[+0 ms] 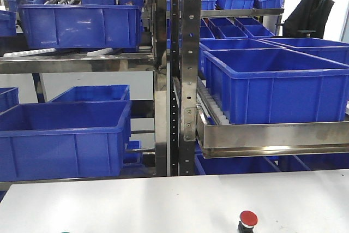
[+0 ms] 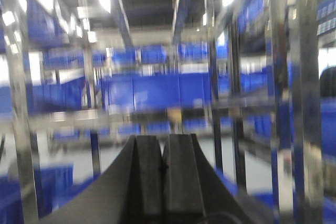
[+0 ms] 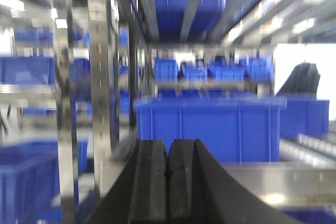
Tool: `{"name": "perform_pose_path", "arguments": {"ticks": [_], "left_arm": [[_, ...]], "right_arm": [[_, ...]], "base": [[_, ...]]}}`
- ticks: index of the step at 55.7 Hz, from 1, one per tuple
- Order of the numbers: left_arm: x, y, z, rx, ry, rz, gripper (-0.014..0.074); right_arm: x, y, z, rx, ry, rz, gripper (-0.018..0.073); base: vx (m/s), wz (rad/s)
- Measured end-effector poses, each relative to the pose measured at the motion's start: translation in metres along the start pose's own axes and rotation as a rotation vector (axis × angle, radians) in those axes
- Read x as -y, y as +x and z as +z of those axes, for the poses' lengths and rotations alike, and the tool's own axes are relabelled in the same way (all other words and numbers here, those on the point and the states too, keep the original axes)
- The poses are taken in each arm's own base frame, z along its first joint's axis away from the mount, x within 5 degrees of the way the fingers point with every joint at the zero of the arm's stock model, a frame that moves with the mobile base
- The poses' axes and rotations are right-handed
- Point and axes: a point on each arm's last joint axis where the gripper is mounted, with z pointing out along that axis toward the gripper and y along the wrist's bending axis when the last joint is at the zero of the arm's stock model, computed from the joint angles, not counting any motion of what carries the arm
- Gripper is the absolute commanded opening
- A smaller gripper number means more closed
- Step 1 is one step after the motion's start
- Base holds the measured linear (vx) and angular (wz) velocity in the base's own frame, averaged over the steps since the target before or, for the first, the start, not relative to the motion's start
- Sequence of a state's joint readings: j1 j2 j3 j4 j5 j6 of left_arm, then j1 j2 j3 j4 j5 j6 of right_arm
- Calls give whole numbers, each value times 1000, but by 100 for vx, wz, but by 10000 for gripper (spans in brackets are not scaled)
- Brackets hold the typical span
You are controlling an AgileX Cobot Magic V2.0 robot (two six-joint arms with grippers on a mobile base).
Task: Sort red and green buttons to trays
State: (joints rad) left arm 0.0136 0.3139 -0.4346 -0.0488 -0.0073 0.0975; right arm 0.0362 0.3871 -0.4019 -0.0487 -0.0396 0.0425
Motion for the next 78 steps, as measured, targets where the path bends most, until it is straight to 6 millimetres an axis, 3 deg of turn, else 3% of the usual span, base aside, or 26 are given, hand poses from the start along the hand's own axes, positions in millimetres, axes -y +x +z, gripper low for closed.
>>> {"name": "perform_pose_path", "arguments": {"ticks": [13,26,34,43,55,78], "left_arm": [[1,19,20,-166,11,-3,139],[2,33,34,-273,17,-3,385],[2,40,40,-316,19,-3,465],[3,54,53,-399,23,-3,525],[8,86,76,-580,43,-49,554],[60,144,110,-713,235,-51,571]], "right_arm": [[0,20,25,-157,0,0,77],[0,38,41,-284,0,0,315],[0,47,49,-339,0,0,410],[0,56,57,-391,-1,0,422],[0,70,67,-468,-1,1,422],[0,79,73,-510,-2,2,422]], "base": [[0,0],[0,0],[0,0],[0,0],[0,0],[0,0]]}}
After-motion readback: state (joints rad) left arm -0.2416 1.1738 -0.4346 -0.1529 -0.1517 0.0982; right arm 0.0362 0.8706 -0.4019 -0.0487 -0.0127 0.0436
